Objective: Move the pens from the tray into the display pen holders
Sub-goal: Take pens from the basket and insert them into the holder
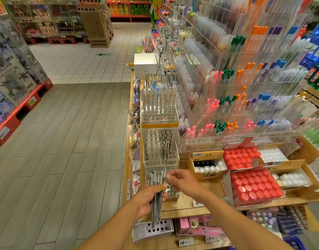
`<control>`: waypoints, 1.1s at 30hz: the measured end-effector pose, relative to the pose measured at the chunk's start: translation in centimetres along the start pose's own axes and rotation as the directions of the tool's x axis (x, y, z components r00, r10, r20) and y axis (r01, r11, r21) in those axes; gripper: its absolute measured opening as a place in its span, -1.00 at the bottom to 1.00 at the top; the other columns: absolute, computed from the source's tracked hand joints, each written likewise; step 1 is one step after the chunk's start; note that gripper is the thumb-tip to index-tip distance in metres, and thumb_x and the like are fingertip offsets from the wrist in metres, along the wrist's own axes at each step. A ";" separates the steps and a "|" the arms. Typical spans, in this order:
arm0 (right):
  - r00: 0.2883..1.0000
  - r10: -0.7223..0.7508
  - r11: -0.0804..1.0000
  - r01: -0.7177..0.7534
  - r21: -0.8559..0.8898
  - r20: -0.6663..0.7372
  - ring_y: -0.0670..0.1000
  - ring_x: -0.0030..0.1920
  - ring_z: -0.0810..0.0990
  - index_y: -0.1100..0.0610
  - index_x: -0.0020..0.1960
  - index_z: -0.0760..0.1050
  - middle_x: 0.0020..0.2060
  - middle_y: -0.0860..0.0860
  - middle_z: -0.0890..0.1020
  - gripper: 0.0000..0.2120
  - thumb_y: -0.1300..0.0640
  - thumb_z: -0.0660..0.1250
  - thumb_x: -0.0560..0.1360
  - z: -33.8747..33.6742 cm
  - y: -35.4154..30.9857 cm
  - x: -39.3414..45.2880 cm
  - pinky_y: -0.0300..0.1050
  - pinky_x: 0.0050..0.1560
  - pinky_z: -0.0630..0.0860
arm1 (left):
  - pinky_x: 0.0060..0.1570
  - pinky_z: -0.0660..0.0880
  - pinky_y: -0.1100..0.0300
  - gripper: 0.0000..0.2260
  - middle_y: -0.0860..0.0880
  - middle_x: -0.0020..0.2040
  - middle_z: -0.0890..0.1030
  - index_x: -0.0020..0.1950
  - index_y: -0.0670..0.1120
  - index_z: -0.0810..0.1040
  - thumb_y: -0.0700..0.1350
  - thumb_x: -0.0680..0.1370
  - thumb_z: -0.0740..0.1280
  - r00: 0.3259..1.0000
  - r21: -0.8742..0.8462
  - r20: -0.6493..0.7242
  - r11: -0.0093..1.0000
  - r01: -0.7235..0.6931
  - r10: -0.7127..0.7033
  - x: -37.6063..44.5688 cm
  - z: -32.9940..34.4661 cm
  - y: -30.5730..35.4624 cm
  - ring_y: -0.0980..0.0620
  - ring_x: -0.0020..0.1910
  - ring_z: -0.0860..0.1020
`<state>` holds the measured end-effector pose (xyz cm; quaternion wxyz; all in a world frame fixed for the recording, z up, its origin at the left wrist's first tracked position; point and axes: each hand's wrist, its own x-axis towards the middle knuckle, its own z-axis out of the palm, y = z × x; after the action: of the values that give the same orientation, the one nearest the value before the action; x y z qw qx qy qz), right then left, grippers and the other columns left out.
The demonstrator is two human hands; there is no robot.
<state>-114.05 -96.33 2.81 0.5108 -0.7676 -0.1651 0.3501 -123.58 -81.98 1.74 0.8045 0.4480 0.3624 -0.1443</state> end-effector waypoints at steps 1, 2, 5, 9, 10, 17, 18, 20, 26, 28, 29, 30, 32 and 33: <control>1.000 0.027 0.998 -0.027 0.060 0.005 -0.06 -0.30 0.51 0.14 0.04 0.57 -0.24 -0.01 0.61 -0.84 0.07 0.38 0.54 0.1 -0.2 0.0 -0.18 -0.27 0.48 | -0.38 0.57 0.17 -0.38 -0.22 -0.27 0.64 0.25 -0.41 0.48 -0.21 0.27 0.57 1.000 0.006 0.006 1.000 0.000 0.000 0.0 0.1 0.0 -0.04 -0.35 0.62; 0.999 0.046 0.995 -0.046 0.091 0.004 -0.05 -0.31 0.49 0.15 0.03 0.57 -0.25 -0.01 0.60 -0.85 0.08 0.38 0.54 0.3 -0.4 0.1 -0.15 -0.26 0.46 | -0.38 0.58 0.17 -0.36 -0.22 -0.28 0.64 0.26 -0.43 0.48 -0.20 0.26 0.57 1.000 0.014 0.008 1.000 -0.002 0.002 -0.1 0.2 0.0 -0.04 -0.35 0.62; 0.997 0.082 0.983 -0.082 0.164 0.007 -0.04 -0.31 0.45 0.13 -0.08 0.56 -0.30 -0.03 0.56 -0.89 0.09 0.39 0.53 0.7 -0.2 0.5 -0.10 -0.25 0.41 | -0.36 0.58 0.15 -0.27 -0.24 -0.26 0.65 0.36 -0.43 0.37 -0.21 0.29 0.58 1.000 0.037 -0.001 0.999 -0.014 0.014 -0.2 0.4 -0.1 -0.07 -0.34 0.62; 0.996 0.087 0.968 -0.086 0.236 0.004 -0.04 -0.32 0.51 0.19 -0.05 0.55 -0.28 0.02 0.58 -0.89 0.13 0.36 0.55 0.4 -0.2 0.7 -0.16 -0.30 0.45 | -0.39 0.59 0.13 -0.26 -0.26 -0.21 0.66 0.43 -0.40 0.24 -0.23 0.39 0.55 1.000 -0.030 0.003 0.999 -0.014 0.014 -0.2 0.2 -0.2 -0.08 -0.35 0.64; 0.997 0.079 0.960 -0.072 0.272 -0.016 -0.03 -0.31 0.53 0.22 -0.01 0.52 -0.25 0.05 0.58 -0.88 0.16 0.33 0.56 0.1 -0.3 0.7 -0.16 -0.30 0.48 | -0.39 0.60 0.12 -0.30 -0.25 -0.21 0.66 0.40 -0.40 0.30 -0.22 0.39 0.54 1.000 -0.048 0.000 0.999 -0.010 0.010 -0.3 0.1 -0.2 -0.09 -0.34 0.64; 0.936 -0.272 0.954 0.232 -0.190 -0.224 0.03 -0.22 0.61 0.02 0.00 0.43 -0.22 0.04 0.61 -0.98 0.11 0.25 0.61 -2.8 0.9 0.4 -0.03 -0.18 0.57 | -0.47 0.57 0.18 -0.82 -0.17 -0.29 0.61 0.10 -0.35 0.56 -0.28 0.55 0.37 0.985 -0.106 -0.164 0.994 0.030 -0.047 0.1 -1.5 -0.3 -0.03 -0.40 0.57; 0.938 -0.298 0.921 0.234 -0.311 -0.176 0.03 -0.21 0.60 -0.02 -0.01 0.41 -0.23 0.00 0.60 -0.97 0.07 0.23 0.62 -2.8 1.5 0.3 -0.04 -0.17 0.57 | -0.49 0.57 0.19 -0.82 -0.17 -0.30 0.60 0.11 -0.35 0.56 -0.29 0.56 0.36 0.982 -0.104 -0.181 0.994 0.038 -0.057 0.3 -1.7 -0.4 -0.03 -0.41 0.56; 0.939 -0.330 0.830 0.242 -0.502 -0.093 -0.08 -0.21 0.56 -0.07 0.01 0.37 -0.24 -0.10 0.56 -0.97 0.01 0.18 0.63 -2.5 2.6 0.3 -0.13 -0.20 0.54 | -0.50 0.55 0.20 -0.82 -0.16 -0.31 0.58 0.12 -0.35 0.56 -0.29 0.56 0.36 0.980 -0.098 -0.188 0.994 0.054 -0.072 0.3 -1.8 -0.4 -0.02 -0.42 0.55; 0.929 -0.370 0.671 0.259 -0.695 -0.012 -0.14 -0.12 0.49 0.01 0.11 0.42 -0.09 -0.17 0.49 -0.83 -0.04 0.13 0.64 -1.2 5.0 0.7 -0.27 -0.12 0.39 | -0.48 0.54 0.20 -0.83 -0.15 -0.31 0.58 0.11 -0.33 0.56 -0.27 0.57 0.36 0.980 -0.084 -0.185 0.994 0.065 -0.080 0.4 -1.8 -0.5 -0.01 -0.39 0.54; 0.919 -0.395 0.631 0.268 -0.728 -0.004 -0.18 -0.07 0.44 0.03 0.15 0.47 -0.03 -0.18 0.44 -0.81 -0.02 0.18 0.62 -1.1 5.4 0.9 -0.29 -0.03 0.37 | -0.47 0.54 0.19 -0.84 -0.15 -0.31 0.58 0.10 -0.33 0.56 -0.27 0.57 0.35 0.980 -0.073 -0.183 0.995 0.068 -0.081 0.4 -1.8 -0.4 -0.01 -0.39 0.54; 0.906 -0.423 0.600 0.282 -0.749 0.002 -0.21 -0.04 0.39 0.05 0.15 0.49 -0.02 -0.18 0.42 -0.80 0.00 0.22 0.61 -1.1 5.6 1.1 -0.31 0.00 0.34 | -0.48 0.54 0.19 -0.85 -0.15 -0.32 0.58 0.09 -0.33 0.56 -0.27 0.57 0.35 0.980 -0.066 -0.180 0.995 0.070 -0.081 0.4 -1.8 -0.4 -0.01 -0.40 0.54; 0.895 -0.447 0.578 0.289 -0.763 0.000 -0.22 -0.02 0.36 0.06 0.14 0.51 -0.02 -0.17 0.43 -0.81 0.02 0.25 0.59 -1.0 5.8 1.2 -0.33 0.02 0.31 | -0.48 0.54 0.19 -0.86 -0.15 -0.32 0.58 0.08 -0.33 0.55 -0.28 0.57 0.34 0.980 -0.055 -0.179 0.996 0.074 -0.082 0.5 -1.9 -0.4 -0.01 -0.40 0.53; 0.887 -0.461 0.571 0.277 -0.773 -0.022 -0.19 -0.02 0.39 0.06 0.12 0.54 -0.03 -0.15 0.46 -0.84 0.05 0.29 0.57 -0.8 5.9 1.3 -0.34 0.00 0.30 | -0.46 0.55 0.18 -0.87 -0.16 -0.31 0.59 0.08 -0.33 0.55 -0.28 0.58 0.34 0.980 -0.032 -0.180 0.996 0.082 -0.087 0.5 -2.0 -0.3 -0.01 -0.40 0.54; 0.889 -0.456 0.577 0.264 -0.773 -0.037 -0.16 -0.03 0.43 0.06 0.10 0.54 -0.05 -0.15 0.46 -0.85 0.06 0.30 0.56 -0.7 5.8 1.4 -0.33 -0.03 0.32 | -0.45 0.55 0.18 -0.86 -0.16 -0.30 0.59 0.08 -0.33 0.55 -0.28 0.57 0.34 0.980 -0.028 -0.178 0.996 0.086 -0.089 0.5 -2.1 -0.3 -0.01 -0.39 0.54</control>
<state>-113.19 -98.37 -2.77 0.2243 -0.8933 -0.3868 0.0460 -124.32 -80.41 0.45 0.7660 0.4345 0.4542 -0.1348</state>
